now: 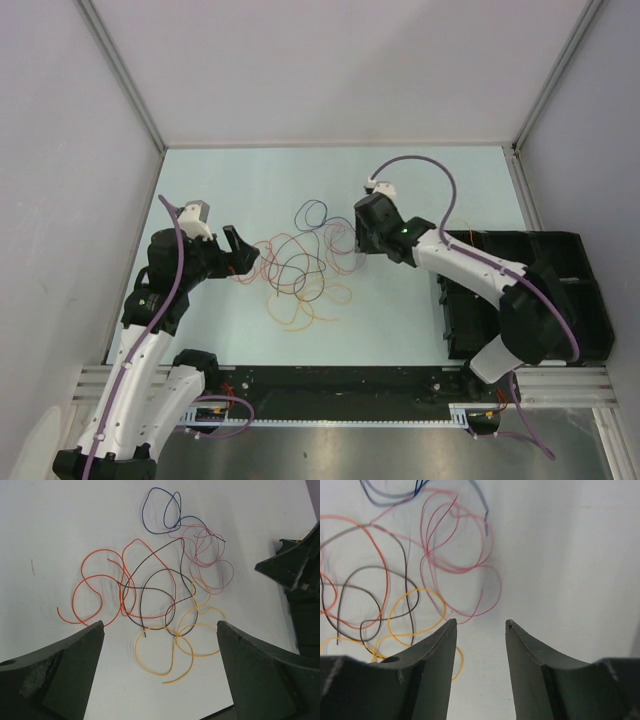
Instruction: Untangle the cables
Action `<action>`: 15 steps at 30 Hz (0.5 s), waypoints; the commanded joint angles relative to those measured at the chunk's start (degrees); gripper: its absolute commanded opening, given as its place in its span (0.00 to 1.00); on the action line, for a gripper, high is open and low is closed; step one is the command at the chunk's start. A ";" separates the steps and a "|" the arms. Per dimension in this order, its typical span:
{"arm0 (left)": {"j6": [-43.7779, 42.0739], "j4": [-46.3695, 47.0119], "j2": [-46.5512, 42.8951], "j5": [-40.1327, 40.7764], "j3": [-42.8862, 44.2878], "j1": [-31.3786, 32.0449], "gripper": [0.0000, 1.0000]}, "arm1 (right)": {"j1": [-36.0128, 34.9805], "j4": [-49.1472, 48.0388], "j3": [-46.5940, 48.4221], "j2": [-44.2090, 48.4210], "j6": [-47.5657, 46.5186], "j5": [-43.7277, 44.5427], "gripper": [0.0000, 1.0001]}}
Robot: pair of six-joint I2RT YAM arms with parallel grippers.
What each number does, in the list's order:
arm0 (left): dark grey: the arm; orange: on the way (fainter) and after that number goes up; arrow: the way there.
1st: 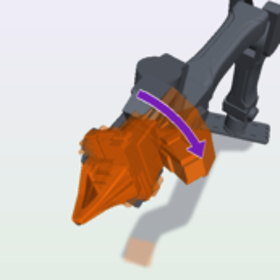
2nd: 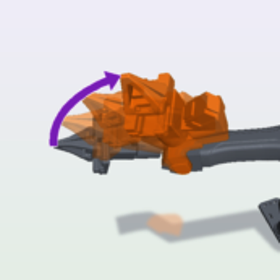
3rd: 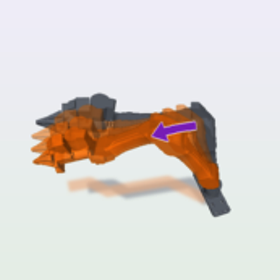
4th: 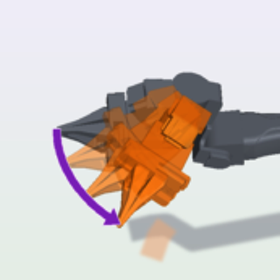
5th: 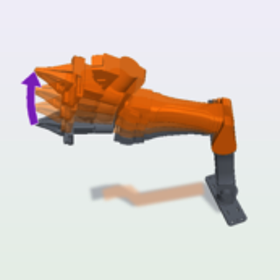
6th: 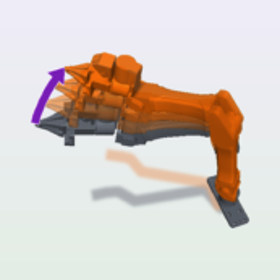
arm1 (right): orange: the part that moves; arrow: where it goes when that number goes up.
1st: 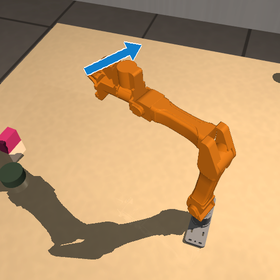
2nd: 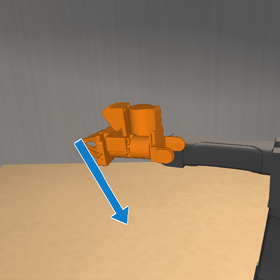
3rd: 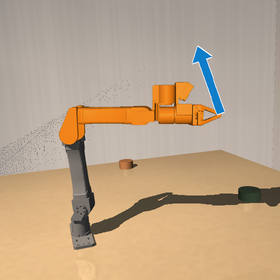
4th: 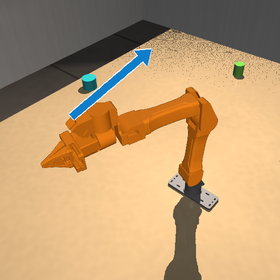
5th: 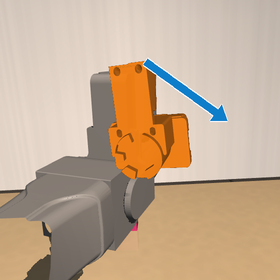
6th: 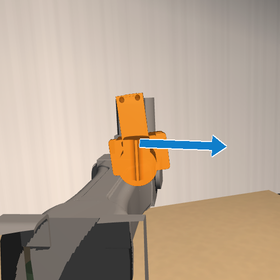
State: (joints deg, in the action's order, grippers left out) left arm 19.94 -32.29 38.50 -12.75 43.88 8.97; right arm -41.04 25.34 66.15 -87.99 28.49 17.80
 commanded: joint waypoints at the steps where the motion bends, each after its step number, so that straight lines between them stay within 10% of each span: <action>1: -0.52 1.27 -0.44 -0.96 0.07 -0.53 1.00 | -4.13 -4.07 2.67 -4.63 2.18 -1.63 0.50; 15: -0.52 1.36 -0.71 -1.05 -0.02 -0.53 1.00 | -6.34 -7.24 15.40 -21.59 -0.98 -0.49 0.53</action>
State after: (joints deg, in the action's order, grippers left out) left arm 19.97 -32.27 38.48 -12.75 43.88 8.97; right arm -47.51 18.90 75.37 -105.56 29.76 14.66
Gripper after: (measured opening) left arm 0.996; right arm 0.528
